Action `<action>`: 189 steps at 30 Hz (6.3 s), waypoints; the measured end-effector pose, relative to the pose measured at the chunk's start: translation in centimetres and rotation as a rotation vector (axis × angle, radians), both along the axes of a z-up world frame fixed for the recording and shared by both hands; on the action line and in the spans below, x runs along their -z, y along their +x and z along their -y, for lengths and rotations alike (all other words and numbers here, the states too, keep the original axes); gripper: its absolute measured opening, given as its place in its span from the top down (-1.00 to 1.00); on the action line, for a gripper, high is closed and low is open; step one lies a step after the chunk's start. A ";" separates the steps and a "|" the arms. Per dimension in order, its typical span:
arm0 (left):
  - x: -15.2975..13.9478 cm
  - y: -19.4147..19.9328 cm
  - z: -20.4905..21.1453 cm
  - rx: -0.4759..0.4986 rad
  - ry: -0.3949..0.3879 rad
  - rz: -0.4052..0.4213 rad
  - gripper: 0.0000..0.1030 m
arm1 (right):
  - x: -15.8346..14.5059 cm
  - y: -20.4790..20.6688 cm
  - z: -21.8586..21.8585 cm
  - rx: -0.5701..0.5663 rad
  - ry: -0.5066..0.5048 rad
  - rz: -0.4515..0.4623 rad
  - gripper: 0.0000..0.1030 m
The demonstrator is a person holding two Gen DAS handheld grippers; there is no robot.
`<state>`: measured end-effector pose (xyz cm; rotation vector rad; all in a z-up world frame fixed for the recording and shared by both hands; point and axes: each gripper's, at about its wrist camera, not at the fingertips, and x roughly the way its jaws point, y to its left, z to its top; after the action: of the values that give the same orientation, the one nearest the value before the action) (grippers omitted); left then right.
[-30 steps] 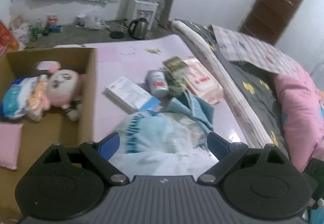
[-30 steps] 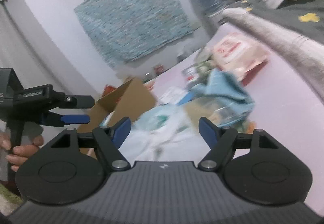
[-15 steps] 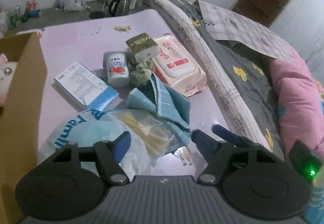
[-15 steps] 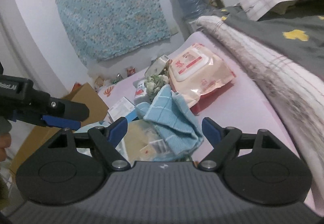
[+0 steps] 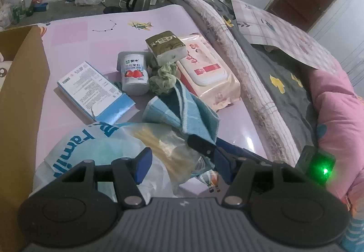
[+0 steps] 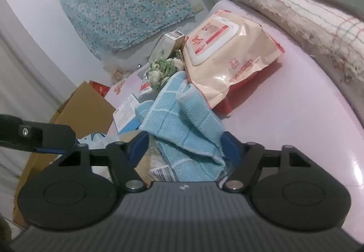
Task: Organize soft objects
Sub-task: 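Move the right tool to the light-blue checked towel and close on it, then lift the light-blue towel off the bed with the right tool, then close the left tool on the blue towel while the right tool keeps holding it, then carry the blue towel with both tools over the cardboard box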
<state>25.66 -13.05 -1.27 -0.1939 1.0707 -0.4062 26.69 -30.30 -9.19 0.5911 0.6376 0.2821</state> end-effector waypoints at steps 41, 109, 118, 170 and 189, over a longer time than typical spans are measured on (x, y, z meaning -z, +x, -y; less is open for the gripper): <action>-4.3 -13.6 -12.0 -0.116 -0.257 0.122 -0.18 | -8.2 -13.6 -1.7 0.081 0.190 0.141 0.89; 7.9 -17.1 6.7 0.176 0.022 -0.099 0.19 | 3.5 -29.2 5.9 -0.110 0.155 -0.071 0.03; 8.0 -17.0 6.6 0.173 0.011 -0.111 0.19 | 3.2 -28.9 2.9 -0.137 0.102 -0.054 0.57; 9.4 -14.8 5.2 0.124 -0.174 -0.243 0.25 | 2.3 -30.0 1.6 -0.068 0.073 0.006 0.43; 9.0 -15.2 4.8 0.136 -0.171 -0.238 0.30 | 1.2 -28.8 -1.1 -0.141 0.123 0.085 0.48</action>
<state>10.44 -17.81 -10.26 -0.3288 1.2878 -0.6095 -2.11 -29.19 -10.41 0.6497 0.5833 0.4791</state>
